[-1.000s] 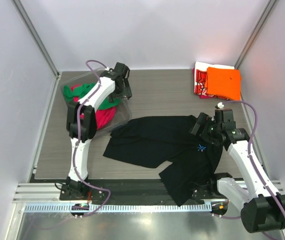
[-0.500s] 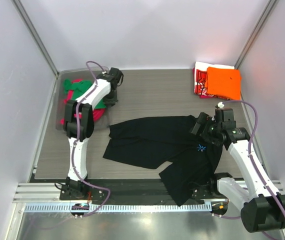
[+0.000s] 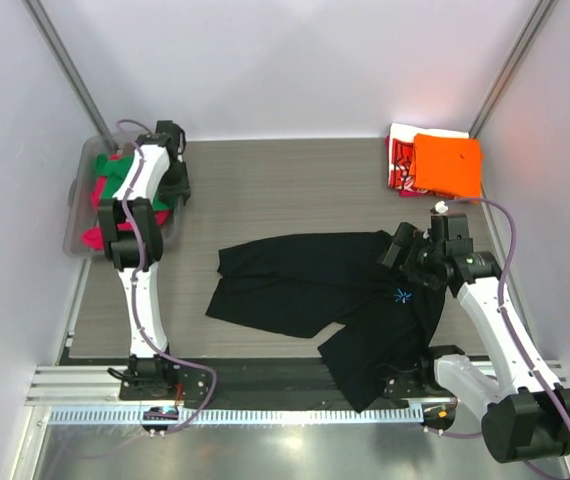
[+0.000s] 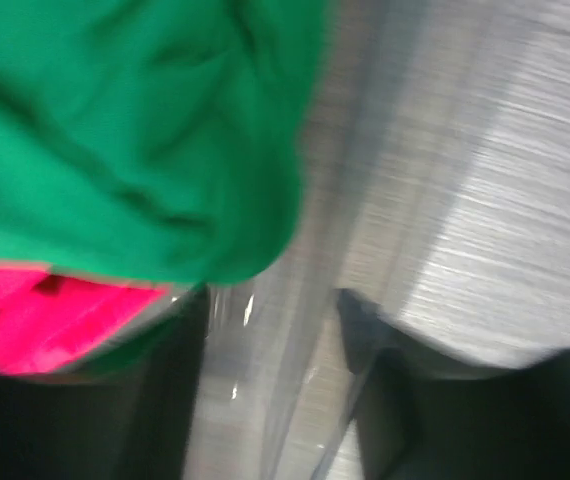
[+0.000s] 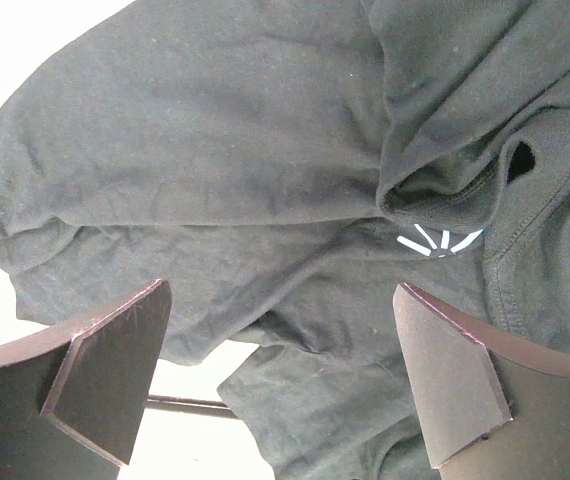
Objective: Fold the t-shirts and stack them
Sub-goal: Move the tshirt to the center of the board
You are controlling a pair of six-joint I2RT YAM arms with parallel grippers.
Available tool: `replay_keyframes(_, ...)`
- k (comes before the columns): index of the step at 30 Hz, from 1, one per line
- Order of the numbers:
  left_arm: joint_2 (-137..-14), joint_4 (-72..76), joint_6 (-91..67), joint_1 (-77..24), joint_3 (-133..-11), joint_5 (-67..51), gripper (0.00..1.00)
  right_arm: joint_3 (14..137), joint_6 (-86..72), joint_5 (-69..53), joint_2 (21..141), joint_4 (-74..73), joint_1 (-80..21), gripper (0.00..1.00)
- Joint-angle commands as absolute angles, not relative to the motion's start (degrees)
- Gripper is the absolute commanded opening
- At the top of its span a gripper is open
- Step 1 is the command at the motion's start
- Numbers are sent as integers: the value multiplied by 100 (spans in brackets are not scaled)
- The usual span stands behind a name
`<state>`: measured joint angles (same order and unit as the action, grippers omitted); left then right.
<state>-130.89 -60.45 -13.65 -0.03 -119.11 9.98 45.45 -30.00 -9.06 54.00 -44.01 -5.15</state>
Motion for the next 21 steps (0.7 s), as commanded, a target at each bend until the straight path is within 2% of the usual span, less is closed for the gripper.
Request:
replay_keyframes(1,-13027,-6162,-1942,519,-12017,1688,59,4886,-2909,-941,5300,-4552,-554,100)
replay_keyframes(4,-12105,-5757,-2004,334,-11400,1836,80,4948,-2979,-791,5282,-4579,-562,100)
replay_keyframes(9,-10823,-6248,-2188,202,-11207,1793,89,4940,-3190,-817,5274,-4579,-606,100)
replay_keyframes(13,-9556,-6093,-2127,-358,-10102,2091,89,4913,-3383,-678,5159,-4658,-677,100)
replay_keyframes(18,-8272,-6109,-2530,-913,-8186,1363,86,4782,-3612,-501,5036,-4790,-720,100)
replay_keyframes(21,-7411,-6012,-3180,-1519,-6946,1476,84,4580,-3858,-255,4914,-4816,-747,100)
